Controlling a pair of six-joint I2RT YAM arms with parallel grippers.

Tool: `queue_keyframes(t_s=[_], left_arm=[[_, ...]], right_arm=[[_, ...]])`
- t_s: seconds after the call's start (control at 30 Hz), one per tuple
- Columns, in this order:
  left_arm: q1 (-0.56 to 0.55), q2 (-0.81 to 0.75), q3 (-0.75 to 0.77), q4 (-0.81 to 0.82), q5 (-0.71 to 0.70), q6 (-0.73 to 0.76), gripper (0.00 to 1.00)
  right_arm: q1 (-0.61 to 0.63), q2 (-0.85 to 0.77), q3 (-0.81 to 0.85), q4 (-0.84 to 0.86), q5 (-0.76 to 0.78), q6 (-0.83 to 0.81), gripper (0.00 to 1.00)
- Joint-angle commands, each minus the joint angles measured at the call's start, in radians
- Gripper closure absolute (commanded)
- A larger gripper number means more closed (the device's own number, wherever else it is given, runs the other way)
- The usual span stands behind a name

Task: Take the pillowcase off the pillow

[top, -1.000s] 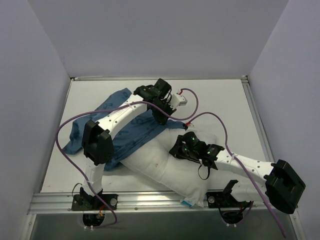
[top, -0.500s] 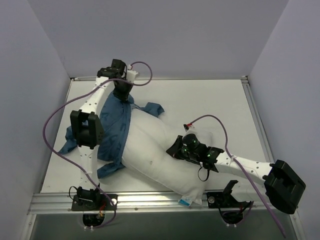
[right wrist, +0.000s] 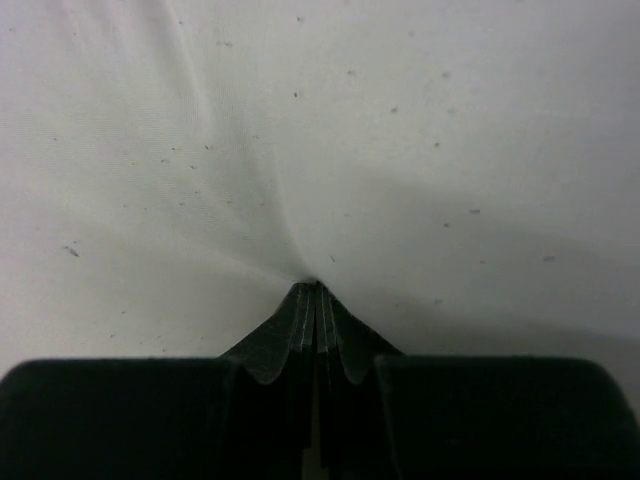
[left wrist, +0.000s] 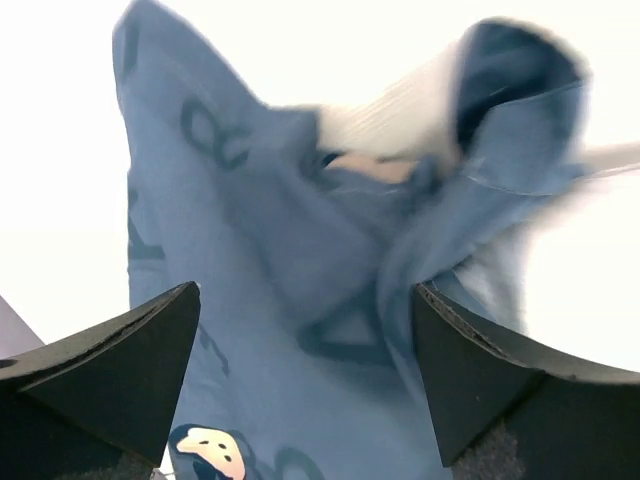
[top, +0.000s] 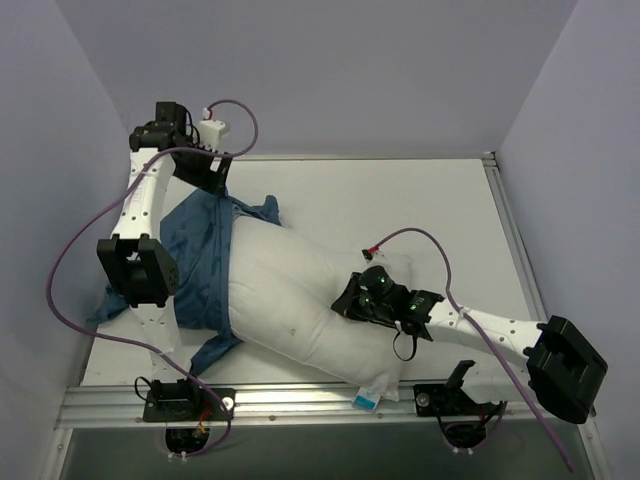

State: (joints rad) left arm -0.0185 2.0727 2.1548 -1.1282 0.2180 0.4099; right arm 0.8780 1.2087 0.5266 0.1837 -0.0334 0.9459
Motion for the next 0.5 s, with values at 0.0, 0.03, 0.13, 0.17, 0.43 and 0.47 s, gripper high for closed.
queue_keyframes(t_s=[0.0, 0.03, 0.13, 0.17, 0.43, 0.47], left_arm=[[0.014, -0.126, 0.225, -0.083, 0.155, 0.04, 0.06], [0.056, -0.128, 0.279, -0.126, 0.17, 0.043, 0.06], [0.136, -0.138, 0.444, -0.386, 0.222, 0.142, 0.06], [0.153, -0.155, 0.439, -0.45, 0.233, 0.188, 0.06], [0.259, -0.459, -0.453, -0.291, 0.146, 0.345, 0.06], [0.252, -0.483, -0.52, -0.266, 0.158, 0.342, 0.06]], right_arm=[[0.0, 0.072, -0.021, -0.444, 0.03, -0.096, 1.0], [-0.014, 0.08, 0.008, -0.457, 0.03, -0.108, 1.0], [-0.091, 0.062, 0.052, -0.5, 0.072, -0.171, 1.0], [-0.12, 0.051, 0.061, -0.518, 0.073, -0.218, 1.0], [-0.263, 0.063, 0.163, -0.533, 0.03, -0.325, 1.0], [-0.264, 0.071, 0.179, -0.546, 0.061, -0.335, 1.0]])
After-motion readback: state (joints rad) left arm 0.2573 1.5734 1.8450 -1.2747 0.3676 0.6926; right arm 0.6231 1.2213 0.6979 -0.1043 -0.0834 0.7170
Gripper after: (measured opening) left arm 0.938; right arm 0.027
